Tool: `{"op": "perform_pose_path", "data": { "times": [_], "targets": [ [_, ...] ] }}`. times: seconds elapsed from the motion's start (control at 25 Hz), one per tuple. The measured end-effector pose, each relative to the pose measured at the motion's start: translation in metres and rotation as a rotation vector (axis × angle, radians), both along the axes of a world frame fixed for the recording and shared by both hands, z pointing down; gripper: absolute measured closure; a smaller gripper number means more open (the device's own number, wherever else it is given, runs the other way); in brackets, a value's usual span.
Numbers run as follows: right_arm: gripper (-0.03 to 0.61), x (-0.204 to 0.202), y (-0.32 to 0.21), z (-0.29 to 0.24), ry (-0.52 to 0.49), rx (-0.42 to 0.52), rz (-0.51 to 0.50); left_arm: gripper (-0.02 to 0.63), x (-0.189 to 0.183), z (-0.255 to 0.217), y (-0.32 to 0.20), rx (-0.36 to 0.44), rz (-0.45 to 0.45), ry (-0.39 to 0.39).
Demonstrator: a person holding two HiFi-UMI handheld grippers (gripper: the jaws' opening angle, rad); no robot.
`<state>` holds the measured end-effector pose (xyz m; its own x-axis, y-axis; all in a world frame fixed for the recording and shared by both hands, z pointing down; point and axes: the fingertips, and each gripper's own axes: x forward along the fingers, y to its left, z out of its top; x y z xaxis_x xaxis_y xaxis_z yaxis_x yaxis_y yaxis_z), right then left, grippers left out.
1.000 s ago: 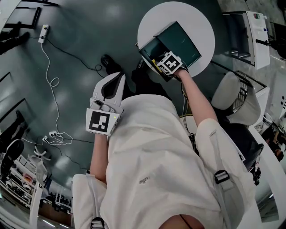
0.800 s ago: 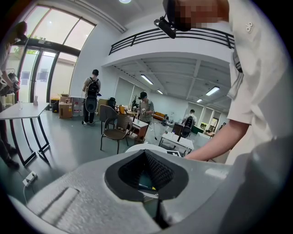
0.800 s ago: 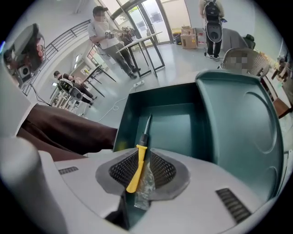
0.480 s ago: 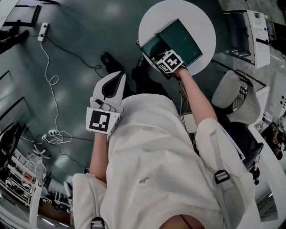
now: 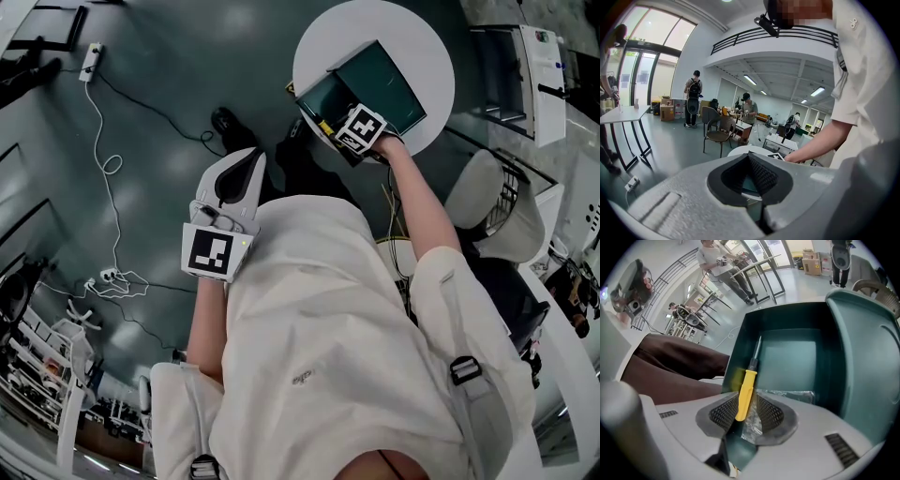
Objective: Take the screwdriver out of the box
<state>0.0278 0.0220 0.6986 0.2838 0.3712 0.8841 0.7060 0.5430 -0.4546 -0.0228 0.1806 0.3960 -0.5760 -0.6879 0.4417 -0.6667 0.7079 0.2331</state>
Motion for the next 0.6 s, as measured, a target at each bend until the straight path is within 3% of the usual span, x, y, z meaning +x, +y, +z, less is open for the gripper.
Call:
{"op": "perform_pose_path", "data": {
  "times": [0.24,0.44,0.6],
  "targets": [
    [0.456,0.002,0.0,0.005,-0.012,-0.01,0.052,0.603,0.001,-0.002,-0.002,0.002,-0.004,-0.002],
    [0.467,0.0,0.003,0.0,-0.083,-0.035,0.05,0.603,-0.003,-0.003,-0.007,-0.001,0.004,-0.007],
    [0.527,0.005,0.006,0.0,-0.066,-0.072,0.089,0.603,-0.004,-0.002,-0.013,0.0,0.016,-0.006]
  ]
}}
